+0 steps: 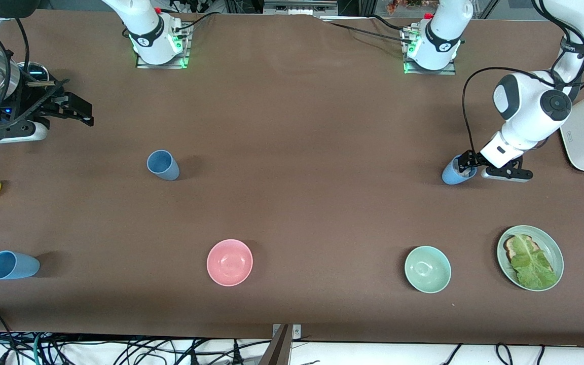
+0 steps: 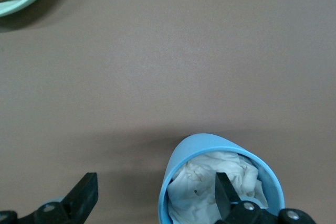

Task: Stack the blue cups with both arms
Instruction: 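Lower the left gripper around the cup rim and close it, then lift the tissue cup with the left gripper toward the table middle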

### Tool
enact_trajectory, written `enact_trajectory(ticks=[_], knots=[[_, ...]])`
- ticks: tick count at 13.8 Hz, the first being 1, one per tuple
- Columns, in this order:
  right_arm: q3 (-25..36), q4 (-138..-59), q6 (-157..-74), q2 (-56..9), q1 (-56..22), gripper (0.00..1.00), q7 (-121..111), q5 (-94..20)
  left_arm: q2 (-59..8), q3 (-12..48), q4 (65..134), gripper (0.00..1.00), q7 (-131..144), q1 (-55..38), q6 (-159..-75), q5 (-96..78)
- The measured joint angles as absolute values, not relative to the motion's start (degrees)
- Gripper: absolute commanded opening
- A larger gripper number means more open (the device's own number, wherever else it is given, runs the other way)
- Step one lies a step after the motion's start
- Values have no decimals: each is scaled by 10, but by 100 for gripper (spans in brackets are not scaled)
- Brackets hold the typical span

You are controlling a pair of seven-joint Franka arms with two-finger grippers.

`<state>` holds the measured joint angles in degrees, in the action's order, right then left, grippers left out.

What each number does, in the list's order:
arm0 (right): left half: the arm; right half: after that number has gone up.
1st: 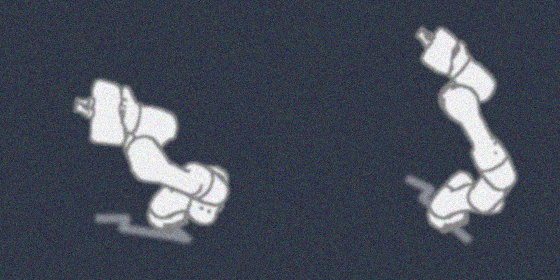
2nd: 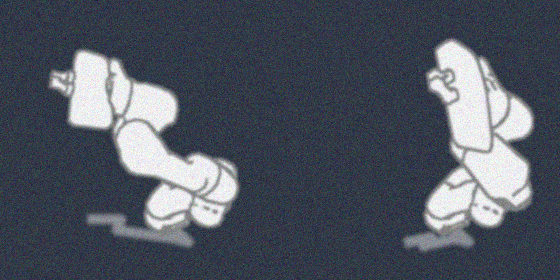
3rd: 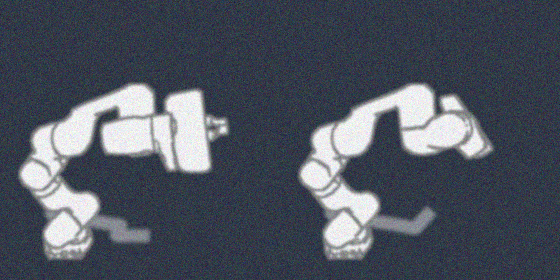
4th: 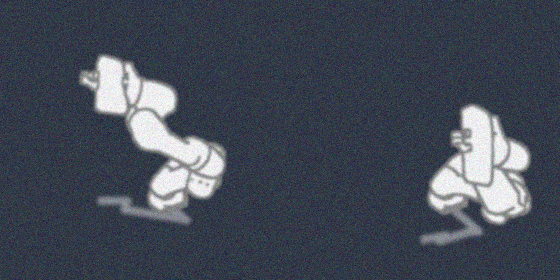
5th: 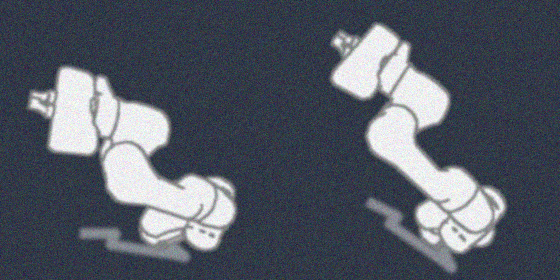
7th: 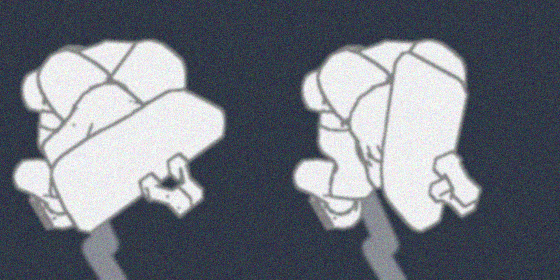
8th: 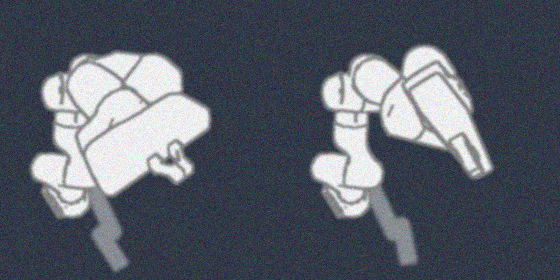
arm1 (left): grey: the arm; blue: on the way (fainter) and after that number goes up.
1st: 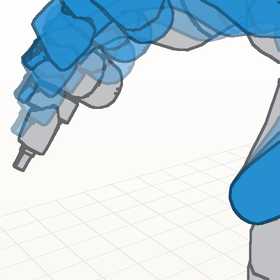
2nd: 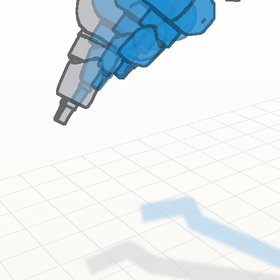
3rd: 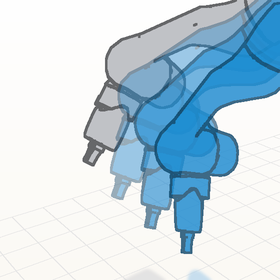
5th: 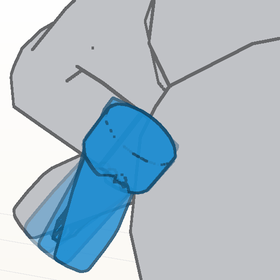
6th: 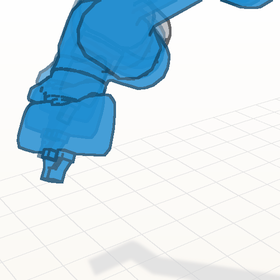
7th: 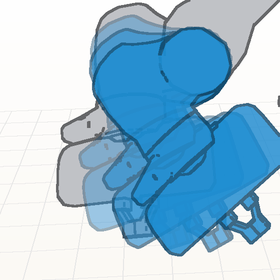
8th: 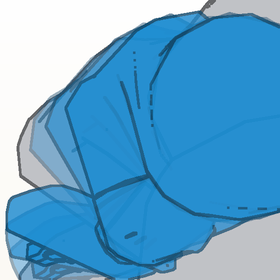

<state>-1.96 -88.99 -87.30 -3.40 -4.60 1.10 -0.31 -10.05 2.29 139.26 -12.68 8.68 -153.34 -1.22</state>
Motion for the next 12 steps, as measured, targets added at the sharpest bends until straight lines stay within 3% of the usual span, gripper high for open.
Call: enact_trajectory(ticks=[1,2,12], knots=[[-20,-890,-873,-34,-46,100,11,-3,-102,23,1393,12,-128,87,-1535,-12],[-20,-890,-873,-34,-46,100,11,-3,-102,23,1393,0,-128,87,-1535,-12],[-21,-890,-873,-34,-46,100,11,-3,-99,23,1392,0,-128,87,-1535,-12]])
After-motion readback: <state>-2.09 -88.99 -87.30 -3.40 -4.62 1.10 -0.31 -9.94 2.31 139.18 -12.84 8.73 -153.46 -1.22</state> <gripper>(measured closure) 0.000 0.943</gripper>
